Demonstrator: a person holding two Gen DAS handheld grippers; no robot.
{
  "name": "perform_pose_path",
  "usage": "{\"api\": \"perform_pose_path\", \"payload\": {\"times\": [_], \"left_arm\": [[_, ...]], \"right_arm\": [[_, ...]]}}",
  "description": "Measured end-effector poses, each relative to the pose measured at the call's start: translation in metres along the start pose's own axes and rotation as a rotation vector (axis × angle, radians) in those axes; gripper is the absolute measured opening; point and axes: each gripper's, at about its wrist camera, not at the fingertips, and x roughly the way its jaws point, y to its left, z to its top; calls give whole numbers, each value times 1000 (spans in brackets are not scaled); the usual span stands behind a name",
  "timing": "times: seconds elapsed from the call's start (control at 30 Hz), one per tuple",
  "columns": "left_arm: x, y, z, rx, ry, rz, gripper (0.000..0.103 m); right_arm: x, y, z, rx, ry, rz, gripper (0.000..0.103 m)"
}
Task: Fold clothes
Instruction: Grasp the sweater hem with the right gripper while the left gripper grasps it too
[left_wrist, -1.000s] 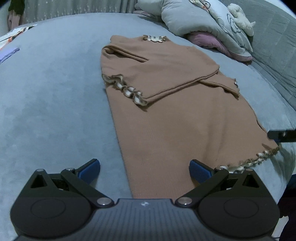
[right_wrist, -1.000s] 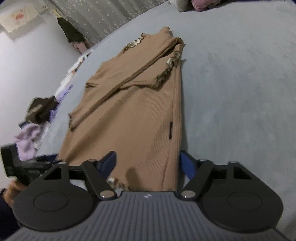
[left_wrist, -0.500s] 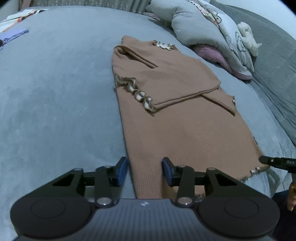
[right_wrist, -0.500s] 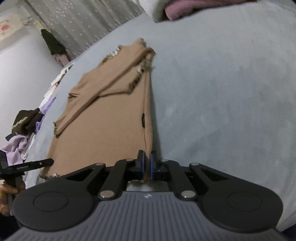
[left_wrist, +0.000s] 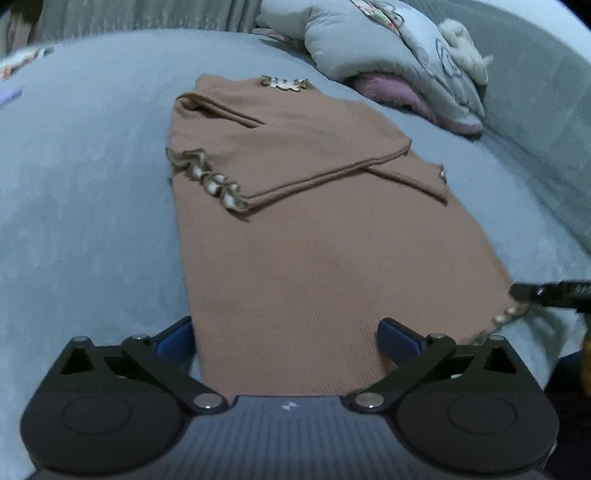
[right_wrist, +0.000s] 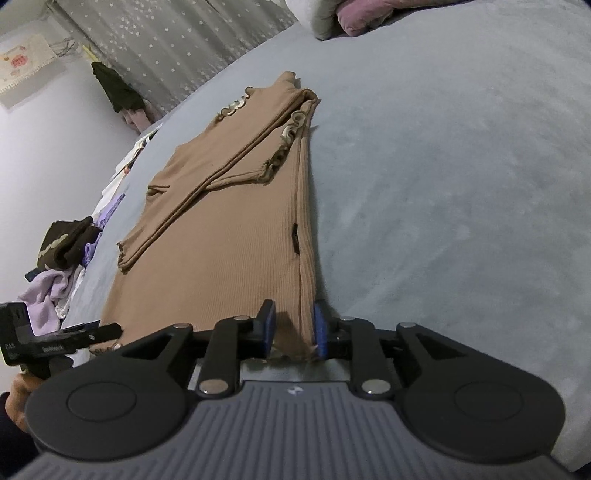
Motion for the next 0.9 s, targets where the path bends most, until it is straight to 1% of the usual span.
{"api": "perform_pose_path", "payload": {"times": [0.03, 0.07, 0.1, 0.13, 0.17, 0.2, 0.23, 0.27, 0.33, 0.47, 0.53, 0.73, 0.9], "left_arm": [[0, -1, 0, 0, -5, 11, 85], [-1, -1, 0, 0, -10, 22, 81], [-1, 0, 0, -12, -16, 29, 71], [-2, 2, 1, -26, -22, 34, 58], [-2, 4, 2, -40, -28, 40, 51], [-3, 6, 3, -54, -34, 45, 35], [-3, 7, 3, -65, -36, 41, 22], [-3, 8, 4, -75, -38, 35, 18], [-3, 1, 4, -64, -41, 52, 14], [-5, -15, 4, 5, -49, 119, 11], [-6, -16, 3, 12, -50, 128, 11], [-13, -18, -3, 28, -54, 164, 11], [-19, -19, -8, 20, -55, 178, 11]], "right_arm": [[0, 0, -1, -2, 0, 2, 24], [1, 0, -1, -4, -1, 4, 24], [1, 0, -2, -6, -1, 4, 24], [1, 3, -3, -18, 4, 8, 23], [2, 7, -4, -30, 10, 14, 22], [3, 8, -5, -31, 11, 17, 22], [3, 9, -5, -34, 10, 15, 20], [5, 11, -5, -40, 9, 11, 17], [5, 13, -5, -49, 4, 5, 15], [3, 16, -5, -65, -9, -5, 12], [2, 17, -5, -73, -15, -10, 12], [-7, 23, -3, -130, -64, -67, 11], [-9, 22, -3, -136, -65, -70, 11]]}}
